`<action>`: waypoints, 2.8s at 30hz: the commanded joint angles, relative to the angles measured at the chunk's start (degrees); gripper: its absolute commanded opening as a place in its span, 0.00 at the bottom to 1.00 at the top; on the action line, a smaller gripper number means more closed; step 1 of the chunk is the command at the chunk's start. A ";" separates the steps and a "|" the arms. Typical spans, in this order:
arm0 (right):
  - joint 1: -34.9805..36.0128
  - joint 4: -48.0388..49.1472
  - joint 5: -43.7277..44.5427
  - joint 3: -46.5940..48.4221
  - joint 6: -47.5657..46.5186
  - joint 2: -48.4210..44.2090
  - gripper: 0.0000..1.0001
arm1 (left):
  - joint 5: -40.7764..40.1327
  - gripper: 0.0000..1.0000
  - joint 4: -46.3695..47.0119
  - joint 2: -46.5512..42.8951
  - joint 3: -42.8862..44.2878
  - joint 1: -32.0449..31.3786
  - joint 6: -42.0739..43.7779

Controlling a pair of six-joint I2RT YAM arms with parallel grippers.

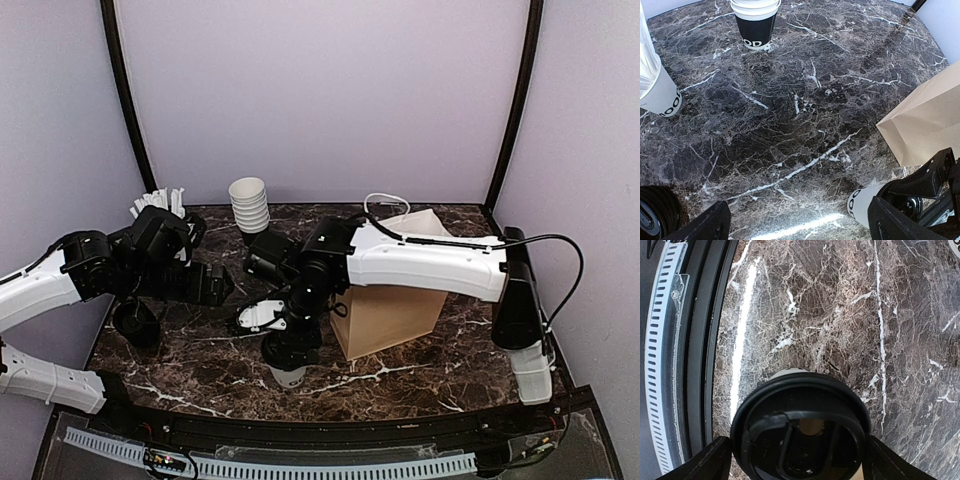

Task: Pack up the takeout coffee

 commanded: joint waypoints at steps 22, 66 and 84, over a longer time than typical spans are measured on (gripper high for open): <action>0.79 3.70 9.05 -0.70 -2.40 -11.31 0.80 | -1.59 0.99 -1.11 2.97 3.62 0.13 2.76; -42.41 23.16 17.96 -19.93 -9.15 -54.99 0.76 | 34.70 0.56 -2.53 55.32 69.27 -2.39 30.50; -44.14 1.42 -2.15 -14.77 -11.16 -58.20 0.75 | 29.04 0.66 -6.12 46.17 62.77 -4.26 33.03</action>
